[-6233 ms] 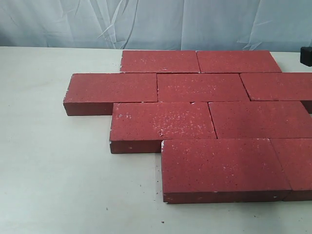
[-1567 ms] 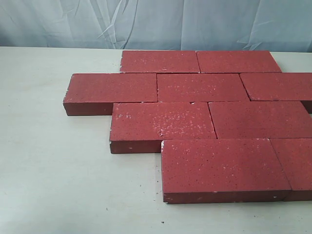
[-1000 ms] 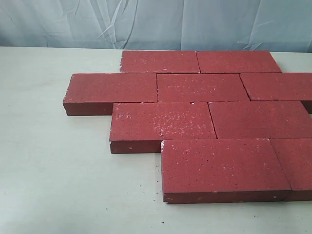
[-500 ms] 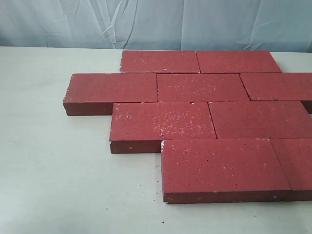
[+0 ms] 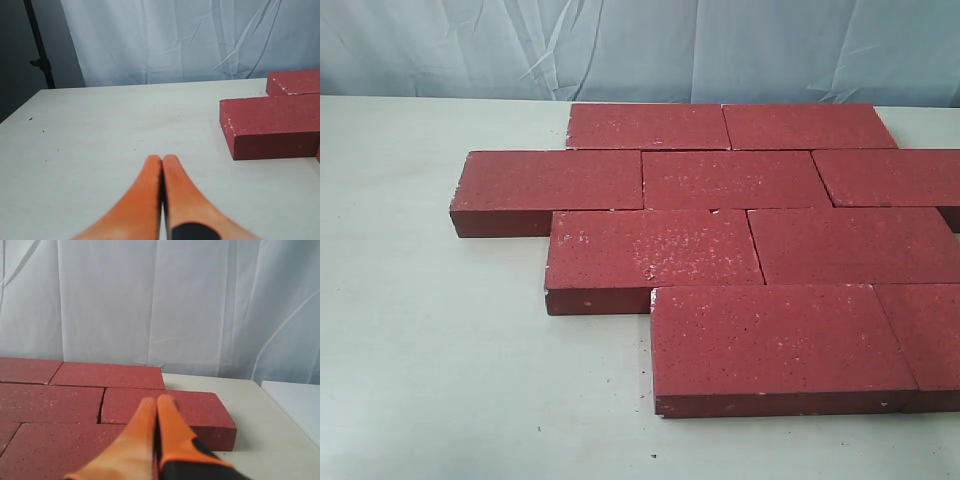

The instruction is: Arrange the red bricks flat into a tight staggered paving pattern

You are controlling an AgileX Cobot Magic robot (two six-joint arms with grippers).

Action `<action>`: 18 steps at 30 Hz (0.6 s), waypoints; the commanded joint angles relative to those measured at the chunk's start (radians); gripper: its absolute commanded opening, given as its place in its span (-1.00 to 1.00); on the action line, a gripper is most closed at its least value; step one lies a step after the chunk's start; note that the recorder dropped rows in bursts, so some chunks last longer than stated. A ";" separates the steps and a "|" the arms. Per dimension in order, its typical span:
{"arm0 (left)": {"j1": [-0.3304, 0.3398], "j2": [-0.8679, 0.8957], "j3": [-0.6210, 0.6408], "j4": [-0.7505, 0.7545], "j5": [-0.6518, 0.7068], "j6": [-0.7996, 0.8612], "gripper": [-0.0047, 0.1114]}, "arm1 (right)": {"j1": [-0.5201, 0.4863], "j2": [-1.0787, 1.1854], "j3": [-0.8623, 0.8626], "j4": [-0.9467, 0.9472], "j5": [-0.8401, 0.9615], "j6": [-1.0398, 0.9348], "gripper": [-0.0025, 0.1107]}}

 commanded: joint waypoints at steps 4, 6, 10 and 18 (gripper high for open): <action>0.001 -0.006 0.005 -0.006 -0.005 0.001 -0.92 | -0.005 -0.047 0.005 0.014 0.060 0.003 -0.97; 0.001 -0.006 0.005 -0.006 -0.005 0.001 -0.92 | -0.005 -0.047 0.005 0.014 0.093 0.003 -0.97; 0.001 -0.006 0.005 -0.006 -0.005 0.001 -0.92 | -0.005 -0.047 0.005 0.014 0.204 0.003 -0.97; 0.001 -0.006 0.005 -0.006 -0.005 0.001 -0.92 | -0.005 -0.047 0.005 0.014 0.265 0.003 -0.97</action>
